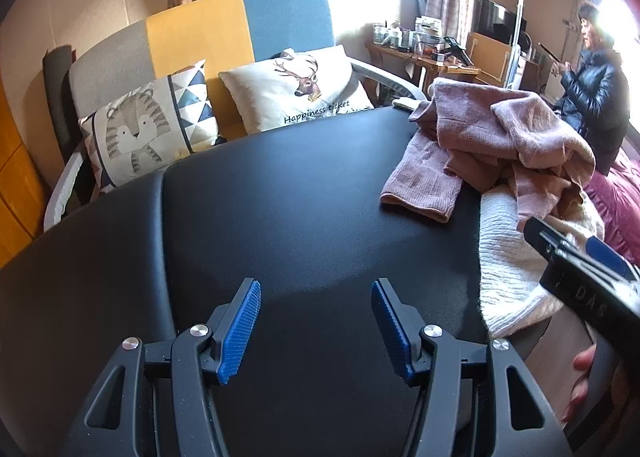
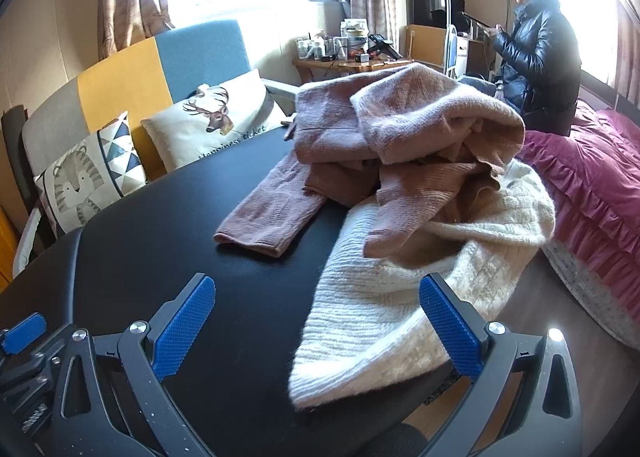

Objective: Fold clothes
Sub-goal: 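Move both open grippers toward the pink sweater pile on the table, then close the right gripper on the pink sweater's edge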

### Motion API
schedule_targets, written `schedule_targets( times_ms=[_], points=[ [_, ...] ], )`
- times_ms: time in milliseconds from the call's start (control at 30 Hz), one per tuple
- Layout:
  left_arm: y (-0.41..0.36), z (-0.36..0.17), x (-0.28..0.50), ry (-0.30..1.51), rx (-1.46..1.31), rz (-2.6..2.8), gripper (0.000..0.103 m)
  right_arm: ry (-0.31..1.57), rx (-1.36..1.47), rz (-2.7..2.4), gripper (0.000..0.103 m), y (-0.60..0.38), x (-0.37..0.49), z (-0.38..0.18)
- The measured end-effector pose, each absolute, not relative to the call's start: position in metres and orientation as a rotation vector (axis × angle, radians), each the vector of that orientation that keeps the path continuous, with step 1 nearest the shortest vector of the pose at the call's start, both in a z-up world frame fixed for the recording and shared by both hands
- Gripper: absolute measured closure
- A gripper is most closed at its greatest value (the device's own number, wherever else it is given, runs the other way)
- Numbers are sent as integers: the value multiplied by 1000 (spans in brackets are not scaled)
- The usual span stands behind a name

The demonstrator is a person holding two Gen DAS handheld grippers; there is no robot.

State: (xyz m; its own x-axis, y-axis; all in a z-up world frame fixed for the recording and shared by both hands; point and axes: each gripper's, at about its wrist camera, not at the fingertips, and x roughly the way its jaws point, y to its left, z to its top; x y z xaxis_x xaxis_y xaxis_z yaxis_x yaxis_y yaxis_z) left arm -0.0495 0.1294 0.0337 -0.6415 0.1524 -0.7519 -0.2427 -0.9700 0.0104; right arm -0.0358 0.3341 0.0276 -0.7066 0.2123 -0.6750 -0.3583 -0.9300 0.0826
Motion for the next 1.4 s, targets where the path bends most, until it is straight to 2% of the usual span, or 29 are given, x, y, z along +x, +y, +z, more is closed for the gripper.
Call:
schedule_targets(
  times_ms=[300,667,867,1000,1233,1400],
  points=[
    [142,31,-57,182,-1198,2628,44,328,-944,2625,0,364,-43,34],
    [159,33,-66,211,-1204,2597,44,307,-924,2593,0,378,-56,40],
    [161,28,-73,208,-1243,2586,44,231,-952,2580,0,374,-66,39],
    [162,26,-76,221,-1270,2597,44,258,-959,2566,0,377,-70,38],
    [156,24,-77,202,-1302,2598,44,-4,-901,2511,0,381,-92,44],
    [154,24,-77,202,-1303,2608,44,-33,-887,2526,0,392,-104,54]
  ],
)
